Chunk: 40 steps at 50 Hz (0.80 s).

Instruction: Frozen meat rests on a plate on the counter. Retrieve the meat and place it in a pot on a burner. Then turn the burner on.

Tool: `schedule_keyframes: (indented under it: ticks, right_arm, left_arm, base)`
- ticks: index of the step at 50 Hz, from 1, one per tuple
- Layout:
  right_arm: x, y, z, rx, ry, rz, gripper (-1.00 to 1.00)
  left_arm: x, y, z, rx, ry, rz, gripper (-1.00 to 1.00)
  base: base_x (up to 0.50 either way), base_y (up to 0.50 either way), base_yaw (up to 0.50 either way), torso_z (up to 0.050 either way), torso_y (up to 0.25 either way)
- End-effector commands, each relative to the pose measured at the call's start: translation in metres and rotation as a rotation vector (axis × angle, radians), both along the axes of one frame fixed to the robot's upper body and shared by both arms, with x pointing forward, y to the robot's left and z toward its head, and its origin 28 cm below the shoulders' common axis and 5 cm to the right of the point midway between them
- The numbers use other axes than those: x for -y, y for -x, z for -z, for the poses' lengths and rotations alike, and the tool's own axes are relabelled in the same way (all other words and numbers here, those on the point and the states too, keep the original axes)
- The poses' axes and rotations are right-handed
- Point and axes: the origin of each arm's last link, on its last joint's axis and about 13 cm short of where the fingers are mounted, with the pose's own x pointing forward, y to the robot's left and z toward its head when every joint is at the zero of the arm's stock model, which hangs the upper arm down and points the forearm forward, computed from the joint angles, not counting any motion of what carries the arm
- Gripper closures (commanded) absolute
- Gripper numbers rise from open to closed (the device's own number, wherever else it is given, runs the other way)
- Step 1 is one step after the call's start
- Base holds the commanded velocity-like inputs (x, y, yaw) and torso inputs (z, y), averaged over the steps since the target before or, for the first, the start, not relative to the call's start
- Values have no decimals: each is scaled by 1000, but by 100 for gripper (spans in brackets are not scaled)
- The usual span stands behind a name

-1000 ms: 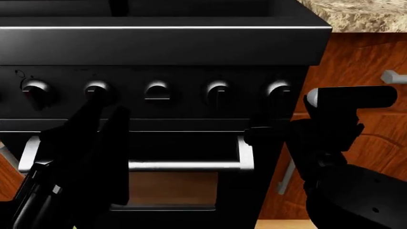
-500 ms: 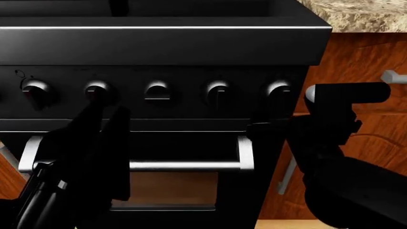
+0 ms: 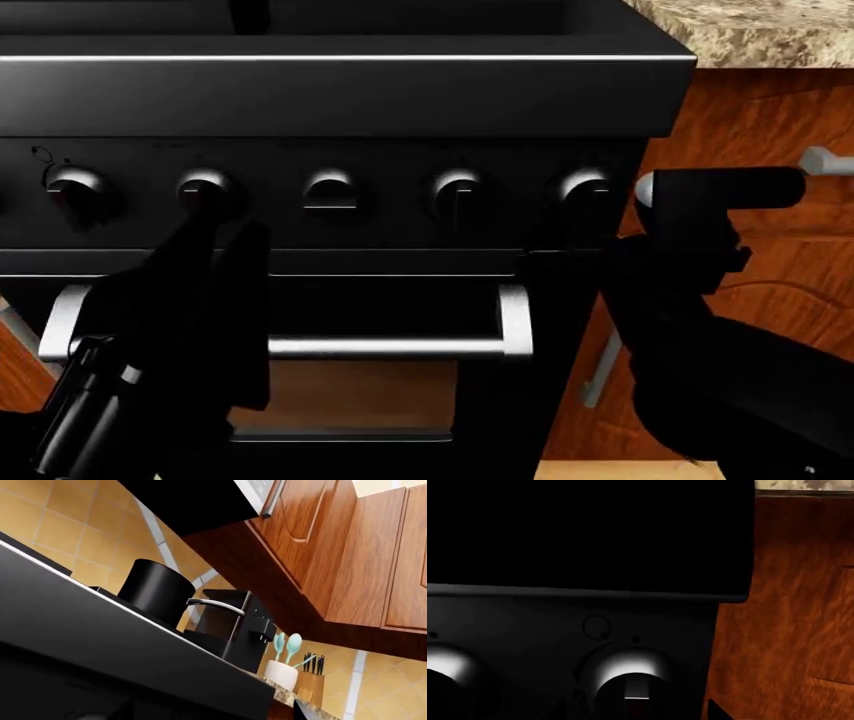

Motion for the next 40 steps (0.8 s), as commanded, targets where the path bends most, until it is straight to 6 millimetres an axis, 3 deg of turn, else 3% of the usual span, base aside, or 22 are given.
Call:
schedule_keyframes:
  ticks: [1, 28, 29, 40]
  right_arm:
    - [-1, -5, 1, -8, 1, 1, -100]
    - [-1, -16, 4, -16, 12, 3, -100]
    - [-1, -16, 4, -14, 13, 2, 100]
    - [-1, -14, 2, -4, 15, 7, 100]
  left_arm:
    - [-1, -2, 1, -5, 9, -2, -100]
    - [-3, -5, 4, -20, 18, -6, -100]
    - [-3, -6, 4, -20, 18, -6, -100]
    - [-2, -5, 3, -17, 21, -4, -100]
  base:
    - [0, 0, 0, 0, 0]
    - [0, 0, 0, 0, 0]
    - [0, 0, 0, 0, 0]
    - [1, 1, 2, 0, 0]
